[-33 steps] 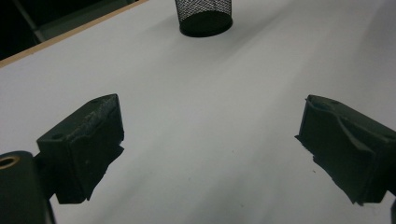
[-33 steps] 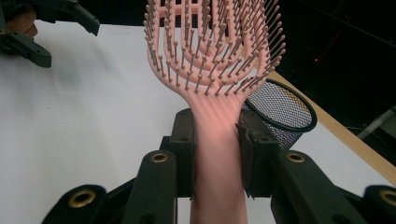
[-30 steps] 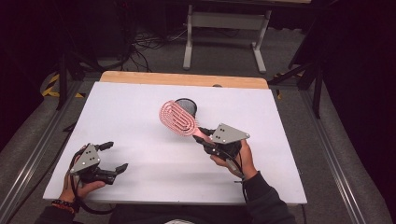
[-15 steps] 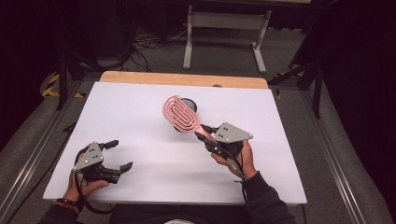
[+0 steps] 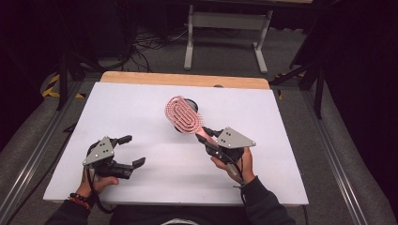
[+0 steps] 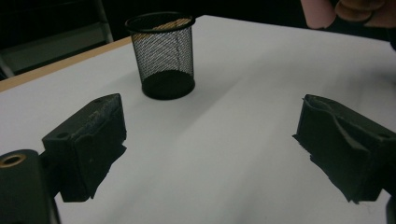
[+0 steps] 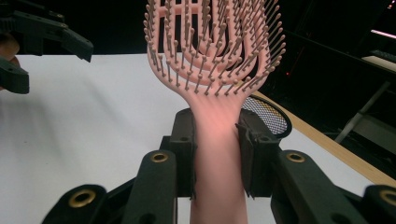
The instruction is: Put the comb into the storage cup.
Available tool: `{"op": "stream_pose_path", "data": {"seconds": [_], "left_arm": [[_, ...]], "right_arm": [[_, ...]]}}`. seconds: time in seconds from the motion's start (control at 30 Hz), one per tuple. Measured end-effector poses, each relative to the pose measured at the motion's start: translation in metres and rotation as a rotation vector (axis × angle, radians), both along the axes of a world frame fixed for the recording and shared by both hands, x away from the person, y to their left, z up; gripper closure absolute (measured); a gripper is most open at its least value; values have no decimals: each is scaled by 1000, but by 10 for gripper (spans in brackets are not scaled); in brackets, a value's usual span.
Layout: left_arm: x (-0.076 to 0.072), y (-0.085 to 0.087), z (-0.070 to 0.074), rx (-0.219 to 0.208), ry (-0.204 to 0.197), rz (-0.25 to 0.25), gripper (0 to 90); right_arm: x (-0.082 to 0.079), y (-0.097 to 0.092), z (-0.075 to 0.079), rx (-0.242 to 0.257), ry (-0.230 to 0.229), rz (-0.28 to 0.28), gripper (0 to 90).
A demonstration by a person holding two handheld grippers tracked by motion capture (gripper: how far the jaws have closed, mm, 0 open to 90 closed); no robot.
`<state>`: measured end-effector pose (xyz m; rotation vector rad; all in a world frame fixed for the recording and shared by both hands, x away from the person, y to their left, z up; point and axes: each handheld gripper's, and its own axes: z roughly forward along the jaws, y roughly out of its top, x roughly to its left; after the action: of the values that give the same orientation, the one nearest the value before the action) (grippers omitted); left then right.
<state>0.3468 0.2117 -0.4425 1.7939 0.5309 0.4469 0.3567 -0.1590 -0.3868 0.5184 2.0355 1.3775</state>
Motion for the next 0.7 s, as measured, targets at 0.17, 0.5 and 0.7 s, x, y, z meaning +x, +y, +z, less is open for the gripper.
{"op": "stream_pose_path", "data": {"seconds": [0.17, 0.5, 0.7], "left_arm": [[1, -11, 9, -34, -15, -23, 93], [10, -32, 23, -74, -20, -45, 113], [15, -50, 33, -116, -15, -65, 123]], "right_arm": [[-4, 0, -3, 10, -16, -15, 695], [-5, 1, -4, 17, -35, -33, 696], [-5, 2, -6, 24, -41, -42, 695]]}}
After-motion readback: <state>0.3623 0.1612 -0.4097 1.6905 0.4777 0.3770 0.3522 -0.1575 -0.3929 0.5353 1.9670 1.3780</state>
